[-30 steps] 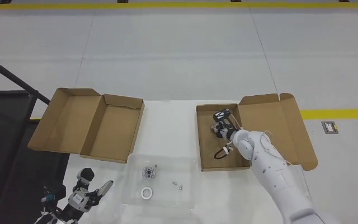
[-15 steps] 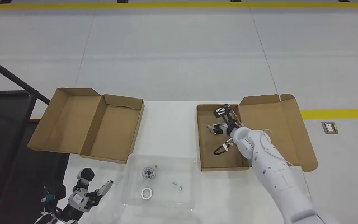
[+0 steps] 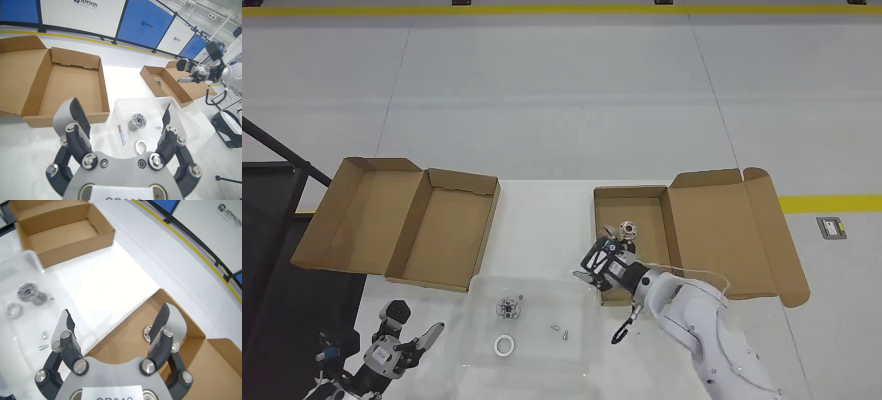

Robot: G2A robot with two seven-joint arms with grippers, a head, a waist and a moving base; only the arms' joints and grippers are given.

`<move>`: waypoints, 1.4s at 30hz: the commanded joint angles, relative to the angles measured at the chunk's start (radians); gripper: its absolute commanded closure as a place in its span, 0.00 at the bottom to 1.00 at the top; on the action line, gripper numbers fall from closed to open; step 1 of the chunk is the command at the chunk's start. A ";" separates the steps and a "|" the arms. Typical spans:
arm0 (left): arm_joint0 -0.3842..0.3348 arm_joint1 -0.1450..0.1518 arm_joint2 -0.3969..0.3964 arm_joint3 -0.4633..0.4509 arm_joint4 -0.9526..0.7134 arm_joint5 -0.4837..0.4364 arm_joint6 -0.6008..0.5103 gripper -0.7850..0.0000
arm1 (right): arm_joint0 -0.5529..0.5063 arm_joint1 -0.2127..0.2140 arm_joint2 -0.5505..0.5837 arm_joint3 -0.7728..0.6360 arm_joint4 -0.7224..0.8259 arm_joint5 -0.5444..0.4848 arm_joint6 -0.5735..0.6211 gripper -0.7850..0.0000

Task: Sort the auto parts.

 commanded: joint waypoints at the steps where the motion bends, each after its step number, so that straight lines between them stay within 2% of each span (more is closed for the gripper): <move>1: 0.000 0.000 0.000 0.000 0.000 0.000 0.000 0.00 | -0.032 0.002 -0.034 -0.076 -0.024 -0.052 0.033 0.00; 4: 0.000 0.000 0.000 0.000 0.000 0.000 0.000 0.00 | -0.058 0.003 -0.083 -0.143 -0.024 -0.114 0.056 0.00; 16: 0.000 0.000 0.000 0.000 0.000 0.000 0.000 0.00 | -0.058 0.003 -0.083 -0.143 -0.024 -0.114 0.056 0.00; 19: 0.000 0.000 0.000 0.000 0.000 0.000 0.000 0.00 | -0.060 0.004 -0.115 -0.136 -0.045 -0.169 0.029 0.00; 27: 0.000 0.000 0.000 0.000 0.000 0.000 0.000 0.00 | 0.020 -0.035 -0.286 -0.067 -0.085 -0.109 0.276 0.00; 28: 0.000 0.000 0.000 0.000 0.000 0.000 0.000 0.00 | 0.035 -0.042 -0.303 -0.051 -0.073 -0.101 0.309 0.03; 30: 0.000 0.000 0.000 0.000 0.000 0.000 0.000 0.00 | 0.064 -0.055 -0.335 -0.018 -0.042 -0.098 0.359 0.23; 31: 0.000 0.000 0.000 0.000 0.000 0.000 0.000 0.00 | 0.078 -0.062 -0.348 0.001 -0.025 -0.102 0.379 0.29; 33: 0.000 0.000 0.000 0.000 0.000 0.000 0.000 0.00 | 0.104 -0.072 -0.371 0.035 0.006 -0.111 0.418 0.28; 35: 0.000 0.000 0.000 0.000 0.000 0.000 0.000 0.00 | 0.123 -0.081 -0.387 0.062 0.034 -0.117 0.450 0.34; 38: 0.000 0.000 0.000 0.000 0.000 0.000 0.000 0.00 | 0.156 -0.096 -0.409 0.114 0.077 -0.116 0.499 0.51; 42: 0.000 0.000 0.000 0.000 0.000 0.000 0.000 0.00 | 0.203 -0.117 -0.426 0.207 0.139 -0.099 0.525 0.55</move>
